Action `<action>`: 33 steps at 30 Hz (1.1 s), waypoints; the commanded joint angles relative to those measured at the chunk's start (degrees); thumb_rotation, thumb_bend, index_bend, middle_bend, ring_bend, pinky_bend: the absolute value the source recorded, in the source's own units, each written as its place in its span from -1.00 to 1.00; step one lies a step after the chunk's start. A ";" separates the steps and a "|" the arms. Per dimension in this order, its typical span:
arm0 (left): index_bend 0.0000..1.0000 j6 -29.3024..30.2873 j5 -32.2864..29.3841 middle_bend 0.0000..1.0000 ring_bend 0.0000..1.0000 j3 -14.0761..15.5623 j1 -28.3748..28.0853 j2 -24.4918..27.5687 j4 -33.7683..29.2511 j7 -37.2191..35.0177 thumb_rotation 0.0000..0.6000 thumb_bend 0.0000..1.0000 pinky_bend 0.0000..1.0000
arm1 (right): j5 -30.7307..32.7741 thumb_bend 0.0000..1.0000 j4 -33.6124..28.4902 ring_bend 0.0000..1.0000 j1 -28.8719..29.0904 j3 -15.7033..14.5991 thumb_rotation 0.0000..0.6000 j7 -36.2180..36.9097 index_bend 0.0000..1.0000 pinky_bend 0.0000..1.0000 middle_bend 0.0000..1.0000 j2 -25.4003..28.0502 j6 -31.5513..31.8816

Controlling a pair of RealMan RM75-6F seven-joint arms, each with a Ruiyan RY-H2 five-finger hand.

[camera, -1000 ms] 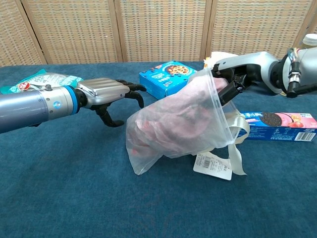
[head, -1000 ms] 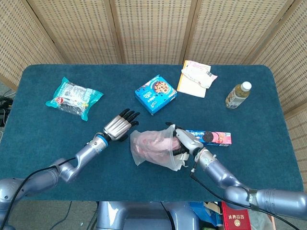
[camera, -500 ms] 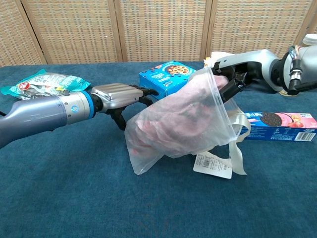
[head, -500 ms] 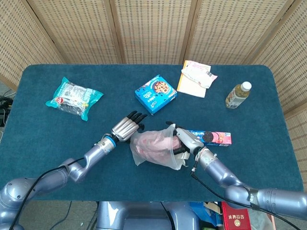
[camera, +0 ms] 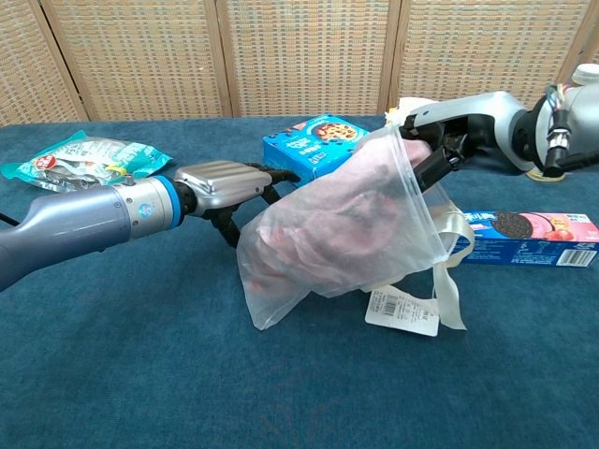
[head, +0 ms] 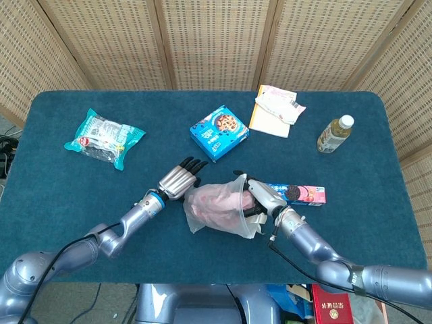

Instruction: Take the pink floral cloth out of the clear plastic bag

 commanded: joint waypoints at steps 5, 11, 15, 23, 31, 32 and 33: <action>0.34 0.73 -0.03 -1.00 -1.00 0.07 0.42 -0.33 0.79 -0.17 1.00 0.24 -1.00 | 0.19 0.66 0.39 -1.00 -0.08 -0.10 1.00 0.11 0.48 -1.00 -0.94 -0.07 0.00; 0.35 1.47 0.04 -1.00 -1.00 0.11 0.84 -0.22 1.08 -0.83 1.00 0.33 -1.00 | 0.20 0.66 0.65 -1.00 -0.22 -0.15 1.00 0.31 0.48 -1.00 -0.94 -0.12 -0.09; 0.35 2.04 0.20 -1.00 -1.00 0.16 1.10 -0.02 1.18 -1.19 1.00 0.33 -1.00 | 0.07 0.66 0.72 -1.00 -0.33 -0.13 1.00 0.39 0.48 -1.00 -0.94 -0.06 -0.05; 0.36 3.76 0.20 -1.00 -1.00 0.47 2.77 3.33 -0.39 -1.75 1.00 0.33 -1.00 | -0.46 0.67 1.42 -1.00 -1.55 0.36 1.00 1.37 0.48 -1.00 -0.92 0.74 1.25; 0.36 6.47 -1.14 -1.00 -1.00 0.97 7.29 13.57 -4.38 -3.20 1.00 0.33 -1.00 | -1.51 0.67 3.18 -1.00 -4.33 1.95 1.00 4.61 0.49 -1.00 -0.91 4.29 1.67; 0.36 6.99 -1.16 -1.00 -1.00 1.25 8.14 15.24 -5.02 -3.75 1.00 0.33 -1.00 | -1.58 0.67 3.55 -1.00 -4.74 2.16 1.00 5.20 0.49 -1.00 -0.91 4.74 1.51; 0.36 7.37 -1.17 -1.00 -1.00 1.45 8.76 16.38 -5.36 -4.10 1.00 0.33 -1.00 | -1.64 0.67 3.83 -1.00 -5.03 2.29 1.00 5.60 0.49 -1.00 -0.91 4.99 1.43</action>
